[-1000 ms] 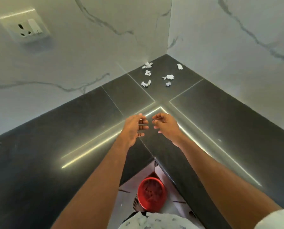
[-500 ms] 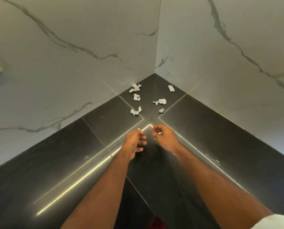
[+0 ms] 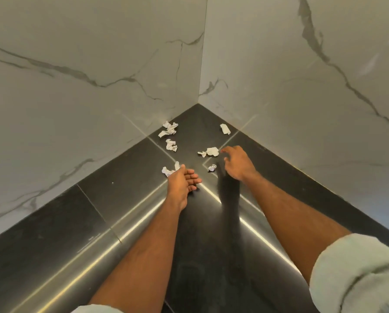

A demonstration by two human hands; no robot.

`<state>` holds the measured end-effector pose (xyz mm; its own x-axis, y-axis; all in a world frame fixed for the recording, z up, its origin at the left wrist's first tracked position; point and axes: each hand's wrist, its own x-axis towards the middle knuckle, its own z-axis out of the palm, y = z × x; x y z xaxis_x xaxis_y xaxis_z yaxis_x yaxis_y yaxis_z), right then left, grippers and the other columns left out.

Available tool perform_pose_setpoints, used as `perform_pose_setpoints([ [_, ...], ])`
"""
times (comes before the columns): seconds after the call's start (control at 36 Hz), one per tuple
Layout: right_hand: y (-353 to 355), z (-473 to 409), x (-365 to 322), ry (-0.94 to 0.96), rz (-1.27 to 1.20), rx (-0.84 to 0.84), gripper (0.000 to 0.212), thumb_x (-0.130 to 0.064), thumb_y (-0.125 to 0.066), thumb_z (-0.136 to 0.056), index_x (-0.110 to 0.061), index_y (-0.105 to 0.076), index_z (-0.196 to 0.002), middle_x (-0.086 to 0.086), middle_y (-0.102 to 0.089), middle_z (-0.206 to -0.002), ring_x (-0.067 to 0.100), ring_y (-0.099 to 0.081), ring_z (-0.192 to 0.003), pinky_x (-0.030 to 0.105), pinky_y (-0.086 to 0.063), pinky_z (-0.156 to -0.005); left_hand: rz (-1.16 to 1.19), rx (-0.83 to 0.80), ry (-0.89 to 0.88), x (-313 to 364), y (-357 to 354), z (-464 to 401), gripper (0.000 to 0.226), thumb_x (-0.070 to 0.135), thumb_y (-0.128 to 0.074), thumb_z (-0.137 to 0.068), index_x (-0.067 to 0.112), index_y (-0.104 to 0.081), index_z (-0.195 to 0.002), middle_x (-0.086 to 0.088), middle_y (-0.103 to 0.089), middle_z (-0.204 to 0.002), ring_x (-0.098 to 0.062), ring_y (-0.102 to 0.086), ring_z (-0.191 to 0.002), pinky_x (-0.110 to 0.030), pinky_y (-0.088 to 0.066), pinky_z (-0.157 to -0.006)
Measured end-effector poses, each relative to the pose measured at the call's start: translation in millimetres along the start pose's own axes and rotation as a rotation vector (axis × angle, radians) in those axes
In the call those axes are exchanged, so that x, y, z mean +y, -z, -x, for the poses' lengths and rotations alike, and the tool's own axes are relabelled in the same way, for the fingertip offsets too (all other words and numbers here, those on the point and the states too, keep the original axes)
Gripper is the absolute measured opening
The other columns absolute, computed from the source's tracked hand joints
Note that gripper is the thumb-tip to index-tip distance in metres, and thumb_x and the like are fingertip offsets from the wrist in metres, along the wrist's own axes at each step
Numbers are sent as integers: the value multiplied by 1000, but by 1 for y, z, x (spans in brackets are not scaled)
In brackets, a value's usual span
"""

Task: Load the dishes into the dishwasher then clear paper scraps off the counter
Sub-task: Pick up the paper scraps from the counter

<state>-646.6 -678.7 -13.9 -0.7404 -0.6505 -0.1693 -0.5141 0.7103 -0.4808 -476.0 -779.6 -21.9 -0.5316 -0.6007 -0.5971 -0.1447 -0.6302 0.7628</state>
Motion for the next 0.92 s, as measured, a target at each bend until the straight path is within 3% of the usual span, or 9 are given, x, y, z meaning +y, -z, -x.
perform_pose_setpoints([
  [0.22,9,-85,3,22,192,-36,67,-4,-50,-88,-21,-39,-152,16,-35,-152,43,-38,-136,47,-34,-115,165,-73,69,2,18,-24,55,41,-29,-109,-1,-62,-95,-17,-69,-79,-24,-71,-64,-25,-49,-49],
  [0.42,17,-123,-12,-39,337,-106,69,-19,-58,-97,-25,-25,-157,18,-33,-154,40,-33,-140,50,-37,-113,169,-58,23,-5,17,-27,54,36,-28,-110,-3,-62,-93,-19,-66,-77,-22,-65,-56,-25,-46,-45],
  [0.47,15,-126,-16,-19,382,-111,55,-15,-52,-98,-16,-38,-151,19,-47,-146,37,-45,-133,46,-40,-110,166,-55,22,-4,16,-27,54,36,-28,-110,-3,-62,-93,-19,-66,-76,-22,-64,-55,-25,-46,-44],
  [0.53,14,-121,-19,13,431,-58,35,-9,-54,-95,-6,-60,-130,19,-62,-128,36,-59,-116,42,-49,-98,157,-57,23,-3,15,-27,55,37,-28,-110,-3,-62,-94,-19,-66,-77,-22,-64,-56,-25,-46,-45],
  [0.61,7,-106,-24,-9,453,4,19,-3,-63,-90,-1,-70,-108,19,-70,-107,36,-67,-99,40,-54,-85,137,-58,23,-2,15,-28,56,38,-27,-110,-3,-62,-94,-19,-67,-77,-22,-65,-57,-25,-47,-44],
  [0.75,6,-95,-21,-50,321,71,16,-4,-65,-88,0,-71,-102,19,-71,-101,35,-68,-96,37,-54,-81,111,-67,21,-1,18,-26,56,38,-28,-110,-4,-63,-97,-19,-68,-79,-23,-65,-61,-25,-49,-46],
  [0.86,10,-96,-16,-154,-21,191,22,-8,-68,-82,-7,-67,-105,11,-65,-109,29,-63,-100,37,-56,-84,114,-62,18,-1,15,-23,55,36,-28,-110,-4,-62,-96,-18,-67,-78,-22,-65,-59,-25,-47,-45],
  [0.92,8,-99,-17,-181,-72,214,29,-16,-70,-87,-9,-64,-114,12,-63,-117,30,-61,-106,35,-52,-85,117,-63,17,0,15,-23,55,37,-28,-110,-4,-63,-96,-18,-68,-78,-22,-65,-59,-25,-47,-45],
])
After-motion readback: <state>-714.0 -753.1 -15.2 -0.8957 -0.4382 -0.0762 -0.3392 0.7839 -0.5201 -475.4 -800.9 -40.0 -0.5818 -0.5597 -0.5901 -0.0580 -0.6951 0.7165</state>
